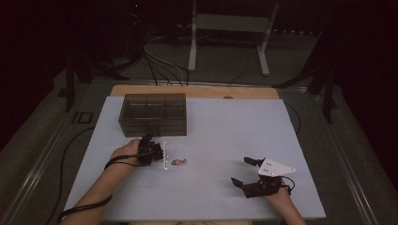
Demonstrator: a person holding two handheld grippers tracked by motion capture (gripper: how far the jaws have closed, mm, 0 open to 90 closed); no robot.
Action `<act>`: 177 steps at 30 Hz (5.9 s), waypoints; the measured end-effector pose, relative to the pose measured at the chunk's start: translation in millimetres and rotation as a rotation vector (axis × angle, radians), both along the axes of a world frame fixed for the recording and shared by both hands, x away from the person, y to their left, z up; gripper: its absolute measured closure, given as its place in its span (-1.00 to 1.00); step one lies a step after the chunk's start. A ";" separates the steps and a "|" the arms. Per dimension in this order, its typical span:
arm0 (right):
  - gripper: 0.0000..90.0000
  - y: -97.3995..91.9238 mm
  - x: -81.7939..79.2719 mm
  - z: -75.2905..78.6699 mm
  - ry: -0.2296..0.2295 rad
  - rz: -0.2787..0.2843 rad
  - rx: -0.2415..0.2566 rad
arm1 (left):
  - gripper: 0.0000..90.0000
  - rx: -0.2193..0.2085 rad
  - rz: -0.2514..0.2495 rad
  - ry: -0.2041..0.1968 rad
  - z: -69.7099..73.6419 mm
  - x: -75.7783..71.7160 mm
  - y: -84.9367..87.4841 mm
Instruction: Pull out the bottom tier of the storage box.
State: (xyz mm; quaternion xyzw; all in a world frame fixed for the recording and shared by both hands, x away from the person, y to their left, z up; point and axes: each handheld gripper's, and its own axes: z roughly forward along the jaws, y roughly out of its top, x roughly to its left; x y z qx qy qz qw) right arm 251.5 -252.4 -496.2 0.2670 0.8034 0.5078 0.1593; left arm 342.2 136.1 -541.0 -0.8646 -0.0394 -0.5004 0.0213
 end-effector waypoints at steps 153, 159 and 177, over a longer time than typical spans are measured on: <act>-0.70 -1.6 1.4 -0.3 0.005 -0.016 0.019 | -1.00 -0.797 -0.078 0.727 87.3 13.1 98.5; -0.70 -1.3 1.4 -0.5 0.006 -0.017 0.019 | -0.97 -0.826 -0.080 0.731 89.7 21.0 104.8; -0.70 -2.1 1.8 -0.7 0.005 -0.026 0.024 | -0.79 -0.670 -0.012 0.811 74.4 44.0 99.0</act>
